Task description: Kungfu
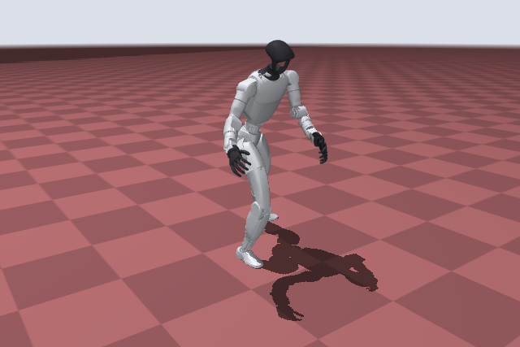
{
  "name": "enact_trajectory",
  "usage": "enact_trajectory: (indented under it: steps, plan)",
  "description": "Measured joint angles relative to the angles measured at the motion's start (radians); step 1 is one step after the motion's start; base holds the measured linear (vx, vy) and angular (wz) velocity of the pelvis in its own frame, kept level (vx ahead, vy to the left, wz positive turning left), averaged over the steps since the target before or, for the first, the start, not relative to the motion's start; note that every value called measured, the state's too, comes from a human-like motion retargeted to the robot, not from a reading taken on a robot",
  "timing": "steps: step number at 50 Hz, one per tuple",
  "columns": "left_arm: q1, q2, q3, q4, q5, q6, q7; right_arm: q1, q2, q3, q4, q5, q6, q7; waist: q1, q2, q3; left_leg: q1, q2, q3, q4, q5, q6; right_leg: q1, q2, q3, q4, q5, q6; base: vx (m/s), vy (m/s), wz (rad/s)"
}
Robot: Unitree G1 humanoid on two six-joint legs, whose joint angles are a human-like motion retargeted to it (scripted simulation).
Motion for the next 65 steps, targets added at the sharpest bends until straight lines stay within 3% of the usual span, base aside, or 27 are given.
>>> enact_trajectory:
  steps: [3, 5, 7, 8, 10, 12, 16, 19, 24, 28, 32, 35, 37, 40, 43, 45, 47, 50, 53, 54, 60, 65]
  plan:
    - [0.143, -0.053, 0.061, 0.178, 0.242, 0.105, 0.062, -0.094, 0.223, -0.038, 0.204, -0.040, 0.044, -0.031, 0.089, 0.035, 0.012, -0.041, 0.031, -0.012, 0.012, 0.019, 0.000, -0.020, 0.032, -0.013, -0.001, -0.012, -0.017, -0.18, 0.01, -0.03]
    - [0.215, -0.057, 0.098, 0.355, 0.364, 0.254, 0.111, -0.180, 0.365, -0.059, 0.415, -0.044, 0.170, -0.005, 0.136, 0.048, 0.023, -0.063, 0.050, -0.019, 0.017, 0.034, 0.000, -0.028, 0.057, -0.017, -0.003, -0.017, -0.023, -0.17, -0.05, 0.02]
    - [0.305, -0.016, 0.085, 0.459, 0.379, 0.353, 0.030, -0.231, 0.435, -0.004, 0.572, -0.053, 0.393, 0.252, 0.171, 0.060, 0.041, -0.070, 0.066, -0.016, 0.017, 0.063, 0.000, -0.021, 0.080, -0.019, -0.008, -0.023, -0.028, -0.07, -0.06, 0.11]
    - [0.356, 0.007, 0.067, 0.476, 0.349, 0.368, -0.007, -0.238, 0.438, 0.067, 0.617, -0.078, 0.503, 0.503, 0.187, 0.065, 0.053, -0.072, 0.076, -0.013, 0.017, 0.078, 0.000, -0.014, 0.093, -0.022, -0.012, -0.024, -0.032, -0.06, -0.06, 0.18]
    - [0.467, 0.018, 0.058, 0.447, 0.260, 0.323, -0.014, -0.235, 0.453, 0.217, 0.633, -0.152, 0.588, 0.928, 0.214, 0.078, 0.073, -0.074, 0.093, 0.015, 0.013, 0.112, 0.000, 0.004, 0.111, -0.031, -0.021, -0.026, -0.037, -0.07, -0.05, 0.36]
    - [0.554, -0.002, 0.080, 0.394, 0.185, 0.246, 0.040, -0.213, 0.498, 0.311, 0.563, -0.174, 0.532, 1.001, 0.236, 0.084, 0.082, -0.081, 0.087, 0.060, 0.002, 0.146, 0.024, 0.023, 0.109, -0.036, -0.037, -0.018, -0.035, 0.00, 0.07, 0.65]
    - [0.668, -0.010, 0.105, 0.288, 0.083, 0.131, 0.099, -0.168, 0.555, 0.431, 0.457, -0.295, 0.430, 0.723, 0.269, 0.089, 0.089, -0.094, 0.076, 0.090, -0.002, 0.169, 0.063, 0.065, 0.101, -0.043, -0.063, 0.004, -0.024, -0.02, 0.10, 0.56]
    - [0.717, 0.005, 0.118, 0.203, 0.087, 0.101, 0.114, -0.133, 0.569, 0.481, 0.416, -0.365, 0.354, 0.586, 0.286, 0.083, 0.079, -0.096, 0.069, 0.061, -0.005, 0.156, 0.056, 0.093, 0.090, -0.052, -0.071, 0.016, -0.016, 0.08, 0.10, 0.34]
    - [0.715, 0.008, 0.130, 0.061, 0.115, 0.099, 0.139, -0.027, 0.510, 0.508, 0.246, -0.300, 0.357, 0.693, 0.306, 0.061, 0.063, -0.097, 0.056, 0.022, -0.007, 0.122, 0.044, 0.154, 0.074, -0.077, -0.100, 0.045, -0.005, 0.14, 0.17, 0.32]
    - [0.650, 0.006, 0.127, -0.104, 0.058, 0.053, 0.147, 0.151, 0.417, 0.442, -0.006, -0.146, 0.339, 0.756, 0.308, 0.036, 0.053, -0.123, 0.040, 0.028, 0.001, 0.094, 0.073, 0.223, 0.052, -0.120, -0.161, 0.094, 0.000, 0.15, 0.17, 0.75]
    - [0.551, 0.028, 0.085, -0.337, -0.036, 0.016, 0.116, 0.401, 0.323, 0.282, -0.227, 0.021, 0.324, 0.767, 0.316, 0.008, 0.036, -0.180, 0.024, 0.034, 0.073, 0.010, 0.178, 0.300, 0.038, -0.146, -0.261, 0.184, 0.020, 0.16, 0.21, 1.17]
    - [0.469, 0.077, 0.045, -0.570, -0.147, 0.006, 0.078, 0.594, 0.262, 0.124, -0.304, 0.133, 0.317, 0.757, 0.316, -0.025, 0.017, -0.270, 0.009, -0.016, 0.214, -0.079, 0.301, 0.347, 0.028, -0.131, -0.349, 0.277, 0.031, 0.20, 0.19, 1.10]
    - [0.425, 0.138, 0.030, -0.738, -0.229, 0.024, 0.063, 0.714, 0.229, 0.013, -0.303, 0.187, 0.302, 0.733, 0.323, -0.033, -0.003, -0.310, 0.013, -0.029, 0.311, -0.133, 0.331, 0.388, 0.031, -0.117, -0.406, 0.336, 0.036, 0.41, 0.42, 0.74]
    - [0.374, 0.262, 0.038, -0.958, -0.294, 0.060, 0.117, 0.867, 0.177, -0.141, -0.227, 0.237, 0.257, 0.661, 0.340, -0.029, -0.040, -0.343, 0.018, -0.068, 0.437, -0.189, 0.299, 0.480, 0.035, -0.109, -0.494, 0.427, 0.058, 0.60, 0.54, 0.44]
    - [0.333, 0.385, 0.088, -1.088, -0.352, 0.091, 0.197, 0.986, 0.127, -0.235, -0.113, 0.337, 0.178, 0.528, 0.367, -0.006, -0.091, -0.400, -0.029, -0.228, 0.568, -0.242, 0.210, 0.598, 0.047, -0.086, -0.601, 0.533, 0.113, 0.79, 0.69, 0.37]
    - [0.309, 0.447, 0.127, -1.142, -0.436, 0.089, 0.215, 0.983, 0.145, -0.218, -0.061, 0.414, 0.095, 0.435, 0.412, -0.010, -0.143, -0.419, -0.072, -0.273, 0.639, -0.305, 0.170, 0.657, 0.028, -0.073, -0.666, 0.604, 0.151, 0.85, 0.72, 0.17]
    - [0.294, 0.506, 0.179, -1.176, -0.523, 0.066, 0.183, 0.891, 0.216, -0.117, -0.017, 0.429, 0.078, 0.431, 0.444, 0.006, -0.186, -0.438, -0.078, -0.274, 0.711, -0.377, 0.167, 0.713, 0.036, -0.101, -0.722, 0.654, 0.148, 0.73, 0.65, 0.25]
    - [0.296, 0.566, 0.290, -1.187, -0.549, 0.081, 0.133, 0.631, 0.367, 0.118, 0.096, 0.356, 0.244, 0.573, 0.501, 0.004, -0.227, -0.441, -0.077, -0.238, 0.822, -0.467, 0.177, 0.773, 0.023, -0.155, -0.795, 0.710, 0.100, 0.61, 0.64, -0.09]
    - [0.327, 0.594, 0.381, -1.212, -0.491, 0.069, 0.181, 0.359, 0.530, 0.391, 0.204, 0.288, 0.446, 0.847, 0.571, 0.005, -0.239, -0.452, -0.077, -0.232, 0.896, -0.517, 0.195, 0.807, 0.012, -0.277, -0.859, 0.741, 0.021, 0.28, 0.36, -0.41]
    - [0.341, 0.596, 0.404, -1.222, -0.475, 0.056, 0.214, 0.288, 0.567, 0.470, 0.210, 0.294, 0.470, 0.902, 0.594, 0.003, -0.241, -0.454, -0.079, -0.230, 0.914, -0.531, 0.198, 0.810, 0.009, -0.296, -0.875, 0.755, -0.002, 0.22, 0.35, -0.38]
    - [0.462, 0.578, 0.521, -1.274, -0.380, -0.016, 0.403, 0.027, 0.734, 0.609, 0.192, 0.313, 0.404, 0.875, 0.648, 0.005, -0.234, -0.457, -0.072, -0.261, 0.947, -0.582, 0.191, 0.826, 0.058, -0.335, -0.942, 0.820, -0.185, 0.13, 0.15, -0.09]
    - [0.598, 0.522, 0.606, -1.258, -0.354, -0.019, 0.395, -0.022, 0.734, 0.671, 0.122, 0.387, 0.390, 0.926, 0.593, -0.008, -0.214, -0.444, -0.064, -0.288, 0.915, -0.570, 0.189, 0.780, 0.095, -0.234, -0.926, 0.852, -0.334, 0.03, 0.02, 0.01]
